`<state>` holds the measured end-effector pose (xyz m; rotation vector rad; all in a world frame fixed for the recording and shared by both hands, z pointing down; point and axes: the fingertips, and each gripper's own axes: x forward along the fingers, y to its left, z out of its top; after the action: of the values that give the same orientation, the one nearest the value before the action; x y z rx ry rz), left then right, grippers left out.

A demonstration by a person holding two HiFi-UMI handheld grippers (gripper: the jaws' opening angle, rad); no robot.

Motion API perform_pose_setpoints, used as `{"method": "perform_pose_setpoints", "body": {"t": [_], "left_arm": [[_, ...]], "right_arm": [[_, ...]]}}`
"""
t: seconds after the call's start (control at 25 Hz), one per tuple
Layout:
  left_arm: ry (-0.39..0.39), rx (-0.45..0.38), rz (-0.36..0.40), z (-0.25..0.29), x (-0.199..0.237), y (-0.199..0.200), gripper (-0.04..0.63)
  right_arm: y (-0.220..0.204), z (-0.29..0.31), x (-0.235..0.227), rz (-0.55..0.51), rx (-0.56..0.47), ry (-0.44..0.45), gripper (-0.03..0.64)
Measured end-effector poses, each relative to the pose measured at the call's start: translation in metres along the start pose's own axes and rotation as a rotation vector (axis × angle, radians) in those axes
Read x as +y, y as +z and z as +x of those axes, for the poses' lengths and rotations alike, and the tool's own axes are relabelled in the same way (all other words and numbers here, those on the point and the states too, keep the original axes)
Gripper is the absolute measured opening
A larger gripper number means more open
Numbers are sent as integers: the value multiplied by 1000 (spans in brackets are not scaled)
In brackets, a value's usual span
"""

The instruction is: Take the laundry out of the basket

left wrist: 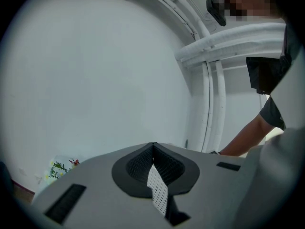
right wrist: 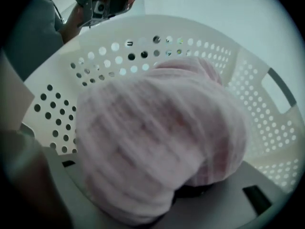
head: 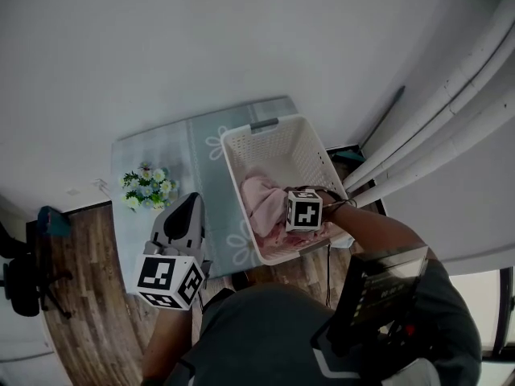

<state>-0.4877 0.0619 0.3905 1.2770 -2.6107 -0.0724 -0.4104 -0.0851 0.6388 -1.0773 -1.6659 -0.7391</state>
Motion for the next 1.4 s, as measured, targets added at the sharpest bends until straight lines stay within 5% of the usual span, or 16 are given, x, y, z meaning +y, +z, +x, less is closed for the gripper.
{"method": "perform_pose_setpoints", "body": {"t": [0.64,1.4], "left_arm": [[-132,-34,-2,33,-19,19,8],[-327,-117,70,43,-109,73,8]], "right_arm": [[47,-192,-47,324,-511,-367,282],[10,-434,17,583,-1061,-716,282]]}}
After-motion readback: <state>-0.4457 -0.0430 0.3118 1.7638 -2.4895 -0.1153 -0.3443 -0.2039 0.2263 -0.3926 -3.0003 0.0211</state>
